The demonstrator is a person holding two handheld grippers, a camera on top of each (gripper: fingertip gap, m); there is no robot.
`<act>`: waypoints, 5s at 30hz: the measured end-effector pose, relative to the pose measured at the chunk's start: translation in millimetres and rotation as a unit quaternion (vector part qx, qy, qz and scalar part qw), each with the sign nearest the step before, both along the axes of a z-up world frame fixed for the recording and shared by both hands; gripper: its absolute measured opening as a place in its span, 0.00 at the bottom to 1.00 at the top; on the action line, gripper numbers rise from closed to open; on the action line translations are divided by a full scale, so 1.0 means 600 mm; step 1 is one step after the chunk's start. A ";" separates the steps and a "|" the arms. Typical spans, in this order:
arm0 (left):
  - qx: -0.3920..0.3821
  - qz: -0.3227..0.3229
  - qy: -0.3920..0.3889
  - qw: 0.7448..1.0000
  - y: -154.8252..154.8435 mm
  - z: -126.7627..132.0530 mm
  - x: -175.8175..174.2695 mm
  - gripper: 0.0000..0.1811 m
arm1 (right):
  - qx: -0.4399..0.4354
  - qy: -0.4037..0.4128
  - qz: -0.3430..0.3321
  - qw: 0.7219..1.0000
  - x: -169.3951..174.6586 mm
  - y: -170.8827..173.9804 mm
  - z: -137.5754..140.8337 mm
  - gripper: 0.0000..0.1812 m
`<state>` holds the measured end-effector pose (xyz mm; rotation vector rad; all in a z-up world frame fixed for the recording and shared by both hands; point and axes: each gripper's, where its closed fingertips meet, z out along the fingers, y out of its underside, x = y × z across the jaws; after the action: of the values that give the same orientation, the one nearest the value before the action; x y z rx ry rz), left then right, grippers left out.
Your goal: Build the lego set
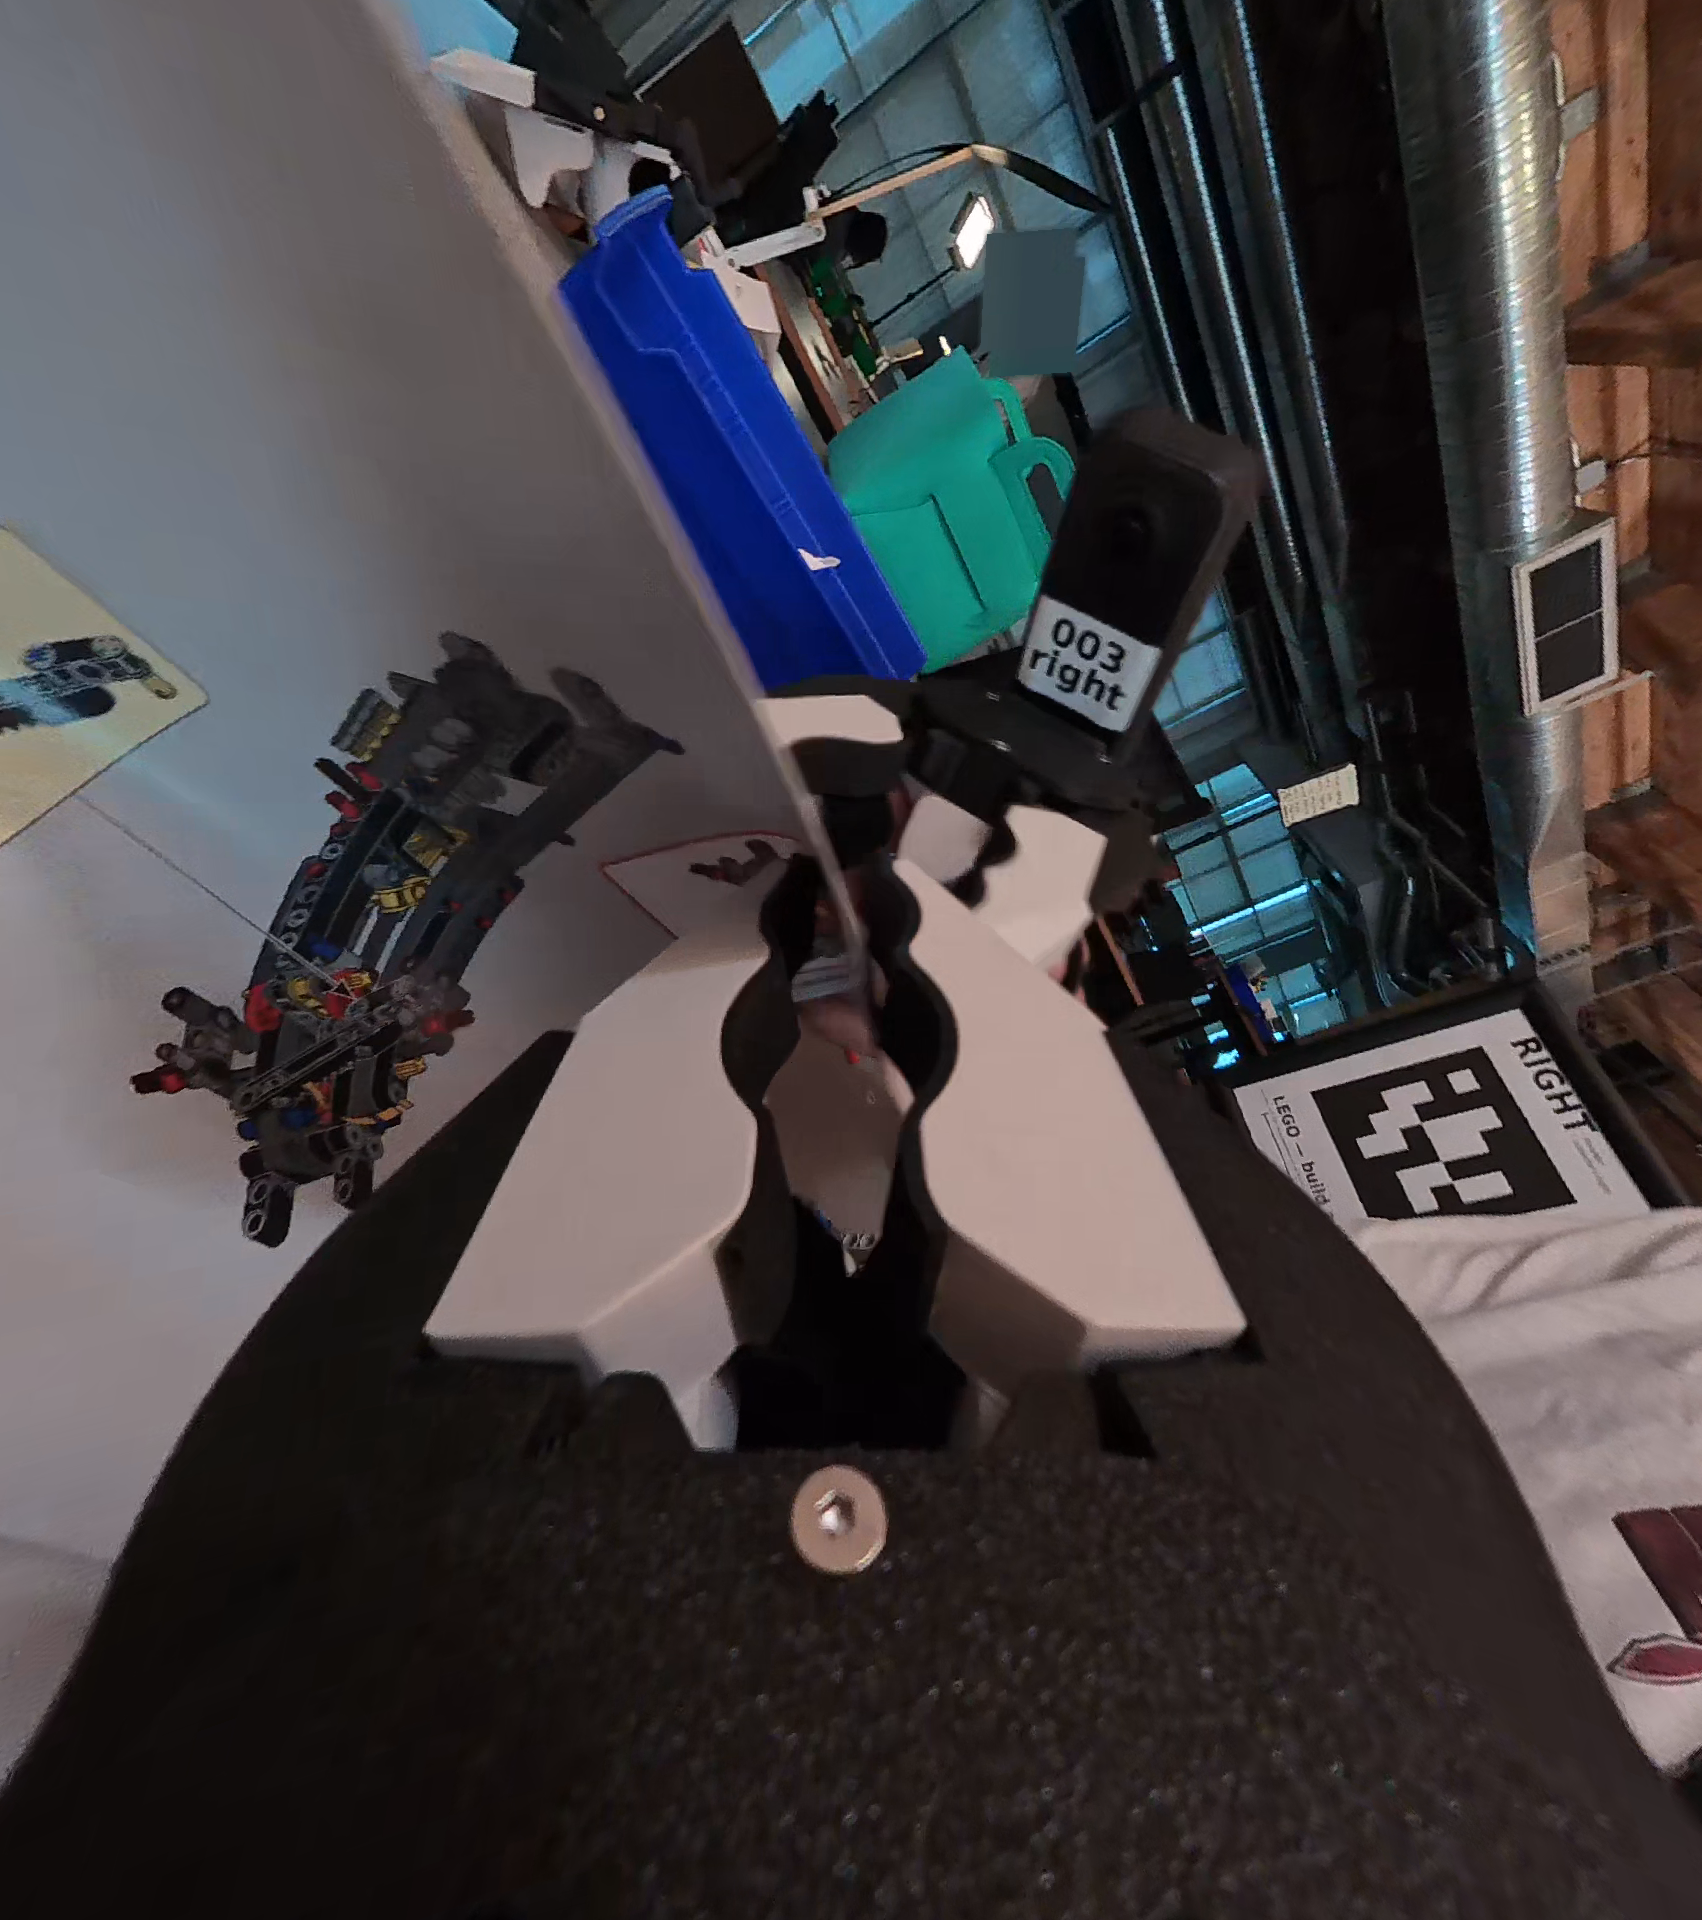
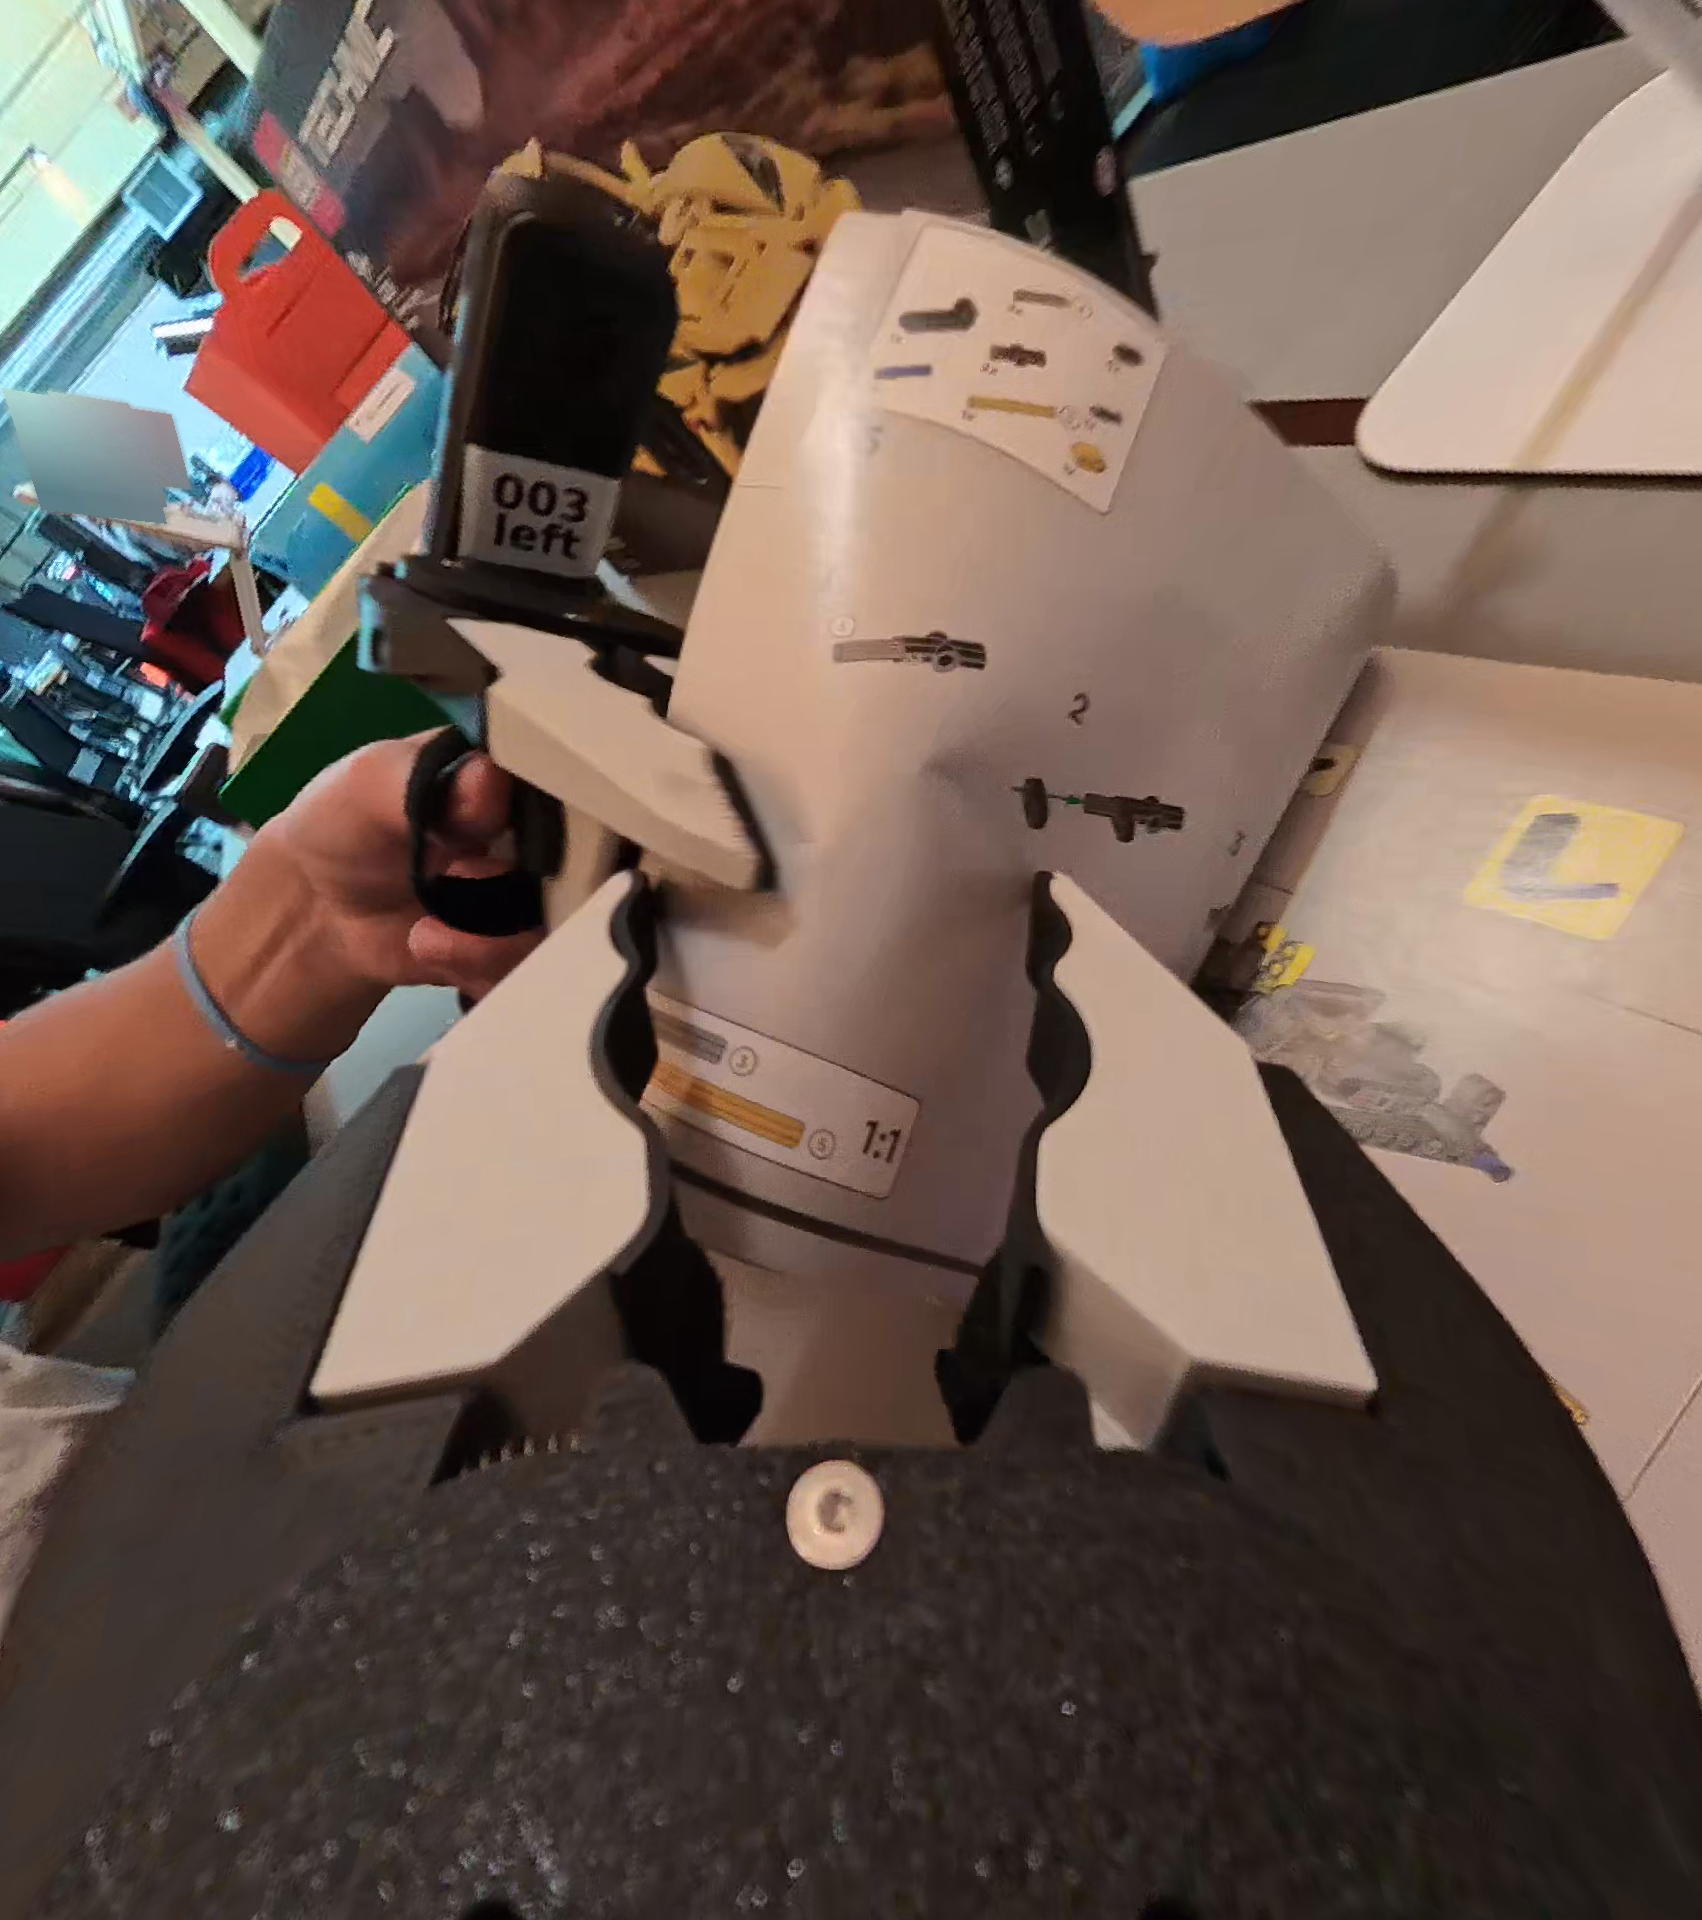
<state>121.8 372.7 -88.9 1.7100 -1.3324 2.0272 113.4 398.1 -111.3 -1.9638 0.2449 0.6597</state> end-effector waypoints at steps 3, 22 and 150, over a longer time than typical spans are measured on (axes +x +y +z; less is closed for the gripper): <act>0.011 -0.004 -0.016 1.000 0.002 0.004 -0.007 0.09 | 0.010 0.015 -0.006 1.000 0.006 -0.002 -0.001 0.36; 0.006 0.023 0.006 1.000 0.027 -0.018 -0.009 0.01 | -0.010 -0.065 -0.118 0.991 0.094 -0.037 -0.011 0.23; 0.455 0.167 0.183 0.855 0.256 -0.180 -0.036 0.02 | -0.082 -0.305 0.188 0.930 -0.150 0.078 -0.153 0.00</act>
<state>99.9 526.6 -196.9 2.6782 -2.1304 1.0573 23.2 445.1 -203.0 -2.2974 -0.4835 0.2350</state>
